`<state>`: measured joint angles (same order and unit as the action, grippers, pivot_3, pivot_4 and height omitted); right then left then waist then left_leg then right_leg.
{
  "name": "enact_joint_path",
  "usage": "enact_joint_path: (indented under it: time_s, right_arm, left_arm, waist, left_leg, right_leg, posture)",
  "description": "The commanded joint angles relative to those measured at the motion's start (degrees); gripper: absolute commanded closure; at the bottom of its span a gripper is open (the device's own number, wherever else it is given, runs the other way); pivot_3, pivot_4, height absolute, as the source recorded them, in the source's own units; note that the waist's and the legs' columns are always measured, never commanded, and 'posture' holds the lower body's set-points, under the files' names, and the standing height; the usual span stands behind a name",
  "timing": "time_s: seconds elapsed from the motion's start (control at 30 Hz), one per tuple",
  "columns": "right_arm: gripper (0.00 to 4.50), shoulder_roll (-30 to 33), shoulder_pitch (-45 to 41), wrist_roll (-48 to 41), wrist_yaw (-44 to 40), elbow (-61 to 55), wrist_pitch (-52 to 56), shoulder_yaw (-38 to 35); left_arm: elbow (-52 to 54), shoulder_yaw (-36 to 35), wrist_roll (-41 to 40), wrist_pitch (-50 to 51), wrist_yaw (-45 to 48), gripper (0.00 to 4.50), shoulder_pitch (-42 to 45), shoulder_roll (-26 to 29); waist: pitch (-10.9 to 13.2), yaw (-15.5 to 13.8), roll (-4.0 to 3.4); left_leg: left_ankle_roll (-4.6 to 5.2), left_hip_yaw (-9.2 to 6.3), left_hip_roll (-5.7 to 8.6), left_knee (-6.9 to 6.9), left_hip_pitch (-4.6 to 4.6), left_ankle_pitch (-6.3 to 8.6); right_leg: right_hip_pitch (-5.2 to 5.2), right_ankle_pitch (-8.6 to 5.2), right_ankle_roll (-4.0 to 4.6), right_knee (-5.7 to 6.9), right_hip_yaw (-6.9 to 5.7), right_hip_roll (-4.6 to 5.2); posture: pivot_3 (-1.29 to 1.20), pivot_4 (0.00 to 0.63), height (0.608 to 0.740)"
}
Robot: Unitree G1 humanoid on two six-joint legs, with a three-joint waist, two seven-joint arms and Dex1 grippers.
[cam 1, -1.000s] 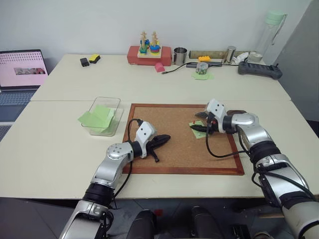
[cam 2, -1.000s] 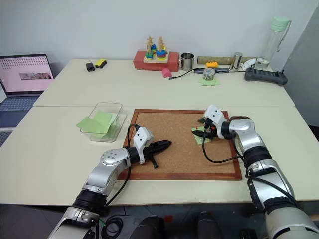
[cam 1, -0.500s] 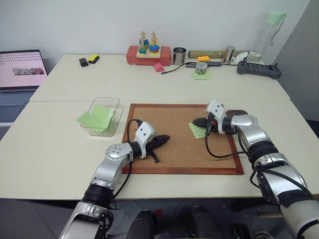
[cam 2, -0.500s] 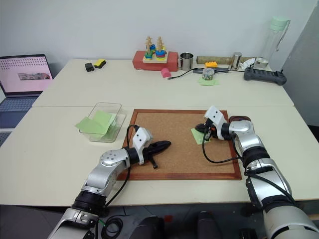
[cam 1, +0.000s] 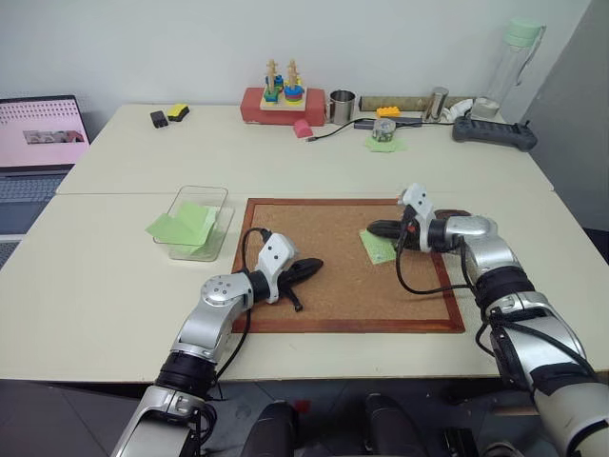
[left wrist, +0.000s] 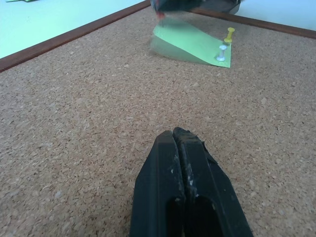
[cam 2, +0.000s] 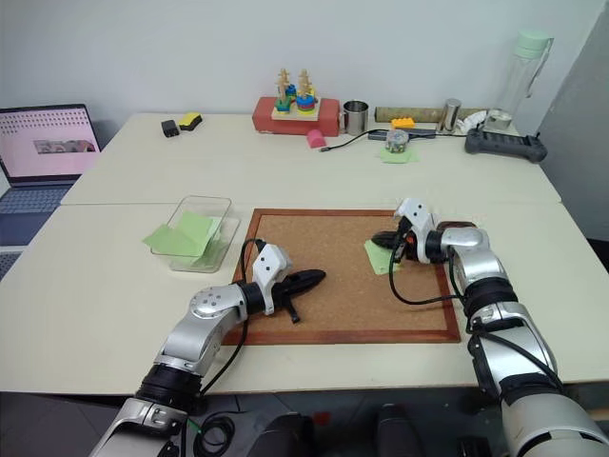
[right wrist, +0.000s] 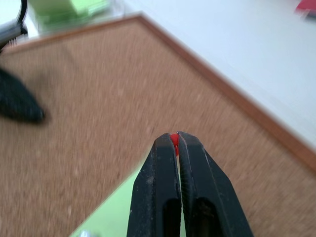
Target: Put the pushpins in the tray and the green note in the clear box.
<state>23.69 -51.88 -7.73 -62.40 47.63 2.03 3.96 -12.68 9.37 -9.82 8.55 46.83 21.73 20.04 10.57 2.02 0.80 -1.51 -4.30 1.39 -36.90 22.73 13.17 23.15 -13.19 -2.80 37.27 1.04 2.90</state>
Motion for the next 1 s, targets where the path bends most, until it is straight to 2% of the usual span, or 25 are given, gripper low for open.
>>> enact_joint_path:
  time_s: [0.03,0.23,0.43,0.77,1.0]
  right_arm:
    - [4.49,0.9,-0.6,-1.7,0.2,-4.7,1.5,-2.1]
    - [4.49,1.6,-0.3,-3.2,4.7,-6.9,4.3,-5.6]
    - [4.49,6.2,0.6,-2.5,18.1,-5.9,9.1,-11.8]
    - [4.49,13.2,15.9,-1.5,23.8,-21.0,18.2,-13.5]
    - [4.49,12.9,16.8,-1.3,26.3,-21.5,19.5,-13.8]
  left_arm:
    - [-3.6,1.3,2.4,1.8,-0.3,4.50,-1.4,0.9]
    - [-4.0,1.6,3.0,1.8,0.1,4.50,-1.1,1.0]
    - [-3.9,2.0,3.3,1.2,0.4,4.50,-0.5,0.9]
    - [-4.6,2.2,3.1,0.5,1.4,4.50,0.4,1.3]
    - [-5.7,2.3,3.1,0.1,2.0,4.50,1.1,1.1]
  waist:
    - [0.0,0.0,-0.04]
    - [-0.1,0.0,-0.19]
    - [-0.1,-0.2,-0.19]
    - [-0.3,-0.1,-0.38]
    - [-0.4,-0.1,-0.47]
  left_leg:
    - [0.00,0.00,0.00,0.00,-0.01,0.00]
    - [0.00,0.01,0.01,0.00,-0.04,0.00]
    - [0.00,0.01,-0.01,-0.02,-0.02,0.00]
    - [0.01,0.14,0.02,-0.03,-0.02,0.00]
    - [0.04,0.19,-0.04,-0.05,-0.11,-0.02]
  right_leg:
    - [-0.01,0.00,0.00,0.00,0.00,-0.01]
    - [-0.02,0.00,0.00,0.04,0.01,-0.04]
    - [-0.01,0.00,0.00,0.06,0.04,-0.01]
    - [-0.02,-0.01,0.00,0.04,0.15,-0.03]
    - [-0.06,-0.10,-0.16,0.04,0.20,-0.21]
  posture:
    - [0.00,0.150,0.740]
    - [0.00,0.150,0.740]
    - [0.00,0.150,0.740]
    - [0.00,0.150,0.740]
    - [0.00,0.150,0.740]
